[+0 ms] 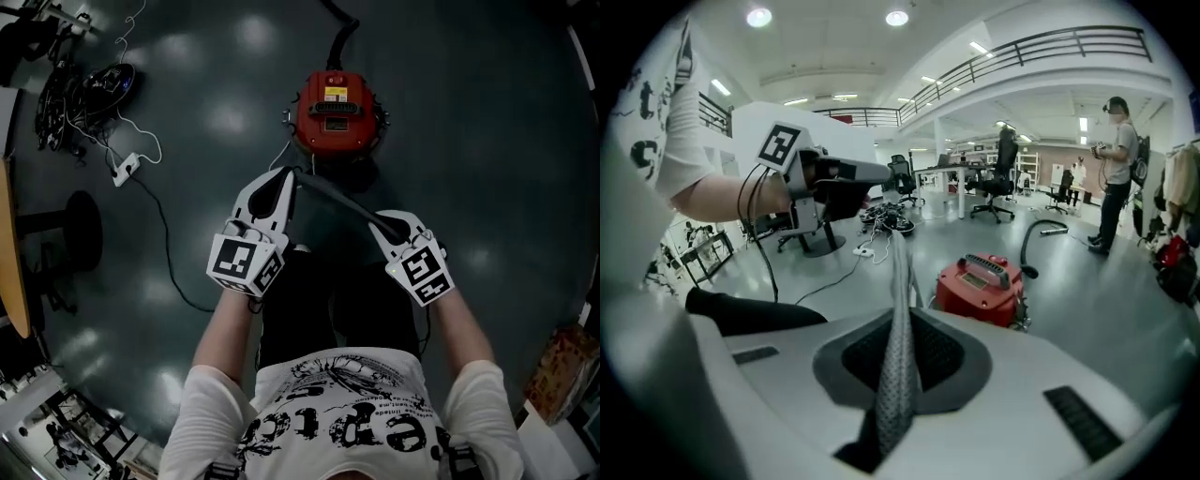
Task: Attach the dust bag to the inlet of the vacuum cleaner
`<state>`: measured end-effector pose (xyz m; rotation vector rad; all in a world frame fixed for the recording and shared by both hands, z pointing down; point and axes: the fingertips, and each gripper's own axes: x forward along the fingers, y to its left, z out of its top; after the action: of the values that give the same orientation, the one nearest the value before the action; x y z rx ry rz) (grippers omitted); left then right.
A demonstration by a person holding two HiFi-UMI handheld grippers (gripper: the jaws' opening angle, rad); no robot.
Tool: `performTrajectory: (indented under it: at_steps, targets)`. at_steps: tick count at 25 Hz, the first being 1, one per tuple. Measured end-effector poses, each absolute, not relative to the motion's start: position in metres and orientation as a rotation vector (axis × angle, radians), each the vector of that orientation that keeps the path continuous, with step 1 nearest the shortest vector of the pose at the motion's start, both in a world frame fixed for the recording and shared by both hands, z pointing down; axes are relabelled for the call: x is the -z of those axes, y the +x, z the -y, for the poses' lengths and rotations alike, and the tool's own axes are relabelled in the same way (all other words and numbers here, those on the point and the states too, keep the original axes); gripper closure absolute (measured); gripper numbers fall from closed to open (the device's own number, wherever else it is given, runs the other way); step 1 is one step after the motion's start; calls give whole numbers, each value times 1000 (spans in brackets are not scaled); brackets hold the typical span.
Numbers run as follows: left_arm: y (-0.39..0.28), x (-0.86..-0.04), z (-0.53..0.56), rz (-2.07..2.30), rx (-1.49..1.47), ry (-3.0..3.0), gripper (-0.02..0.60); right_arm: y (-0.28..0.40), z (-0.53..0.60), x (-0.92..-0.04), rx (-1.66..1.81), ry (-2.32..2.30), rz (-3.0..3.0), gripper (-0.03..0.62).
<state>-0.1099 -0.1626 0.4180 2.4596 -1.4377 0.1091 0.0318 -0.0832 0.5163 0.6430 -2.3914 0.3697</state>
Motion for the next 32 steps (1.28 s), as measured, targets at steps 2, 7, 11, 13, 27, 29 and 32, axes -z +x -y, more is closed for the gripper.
performTrajectory:
  at_steps: [2,7,11,13,27,29,32]
  targets:
    - [-111,-463,180,1424,-61,2475,578,30,94,-560,-342,621,2422,579]
    - [-107,-566,225,1476,-219,2597,578,26,119,-647,-175,566,2479,579]
    - [-85,-624,240,1336,-349,2689,578,32,120,-683,-33,515,2523,578]
    - [-81,-634,248,1320,-304,2691,578,35,119,-693,2,490,2536,578]
    - [-61,-644,295,1294,-215,2727,578,46,139,-718,-45,324,2570,579]
    - [-54,-646,294,1266,-231,2740,578,48,143,-720,-67,310,2572,579]
    - [-51,-651,293,1258,-286,2753,578,50,148,-720,-46,304,2566,579]
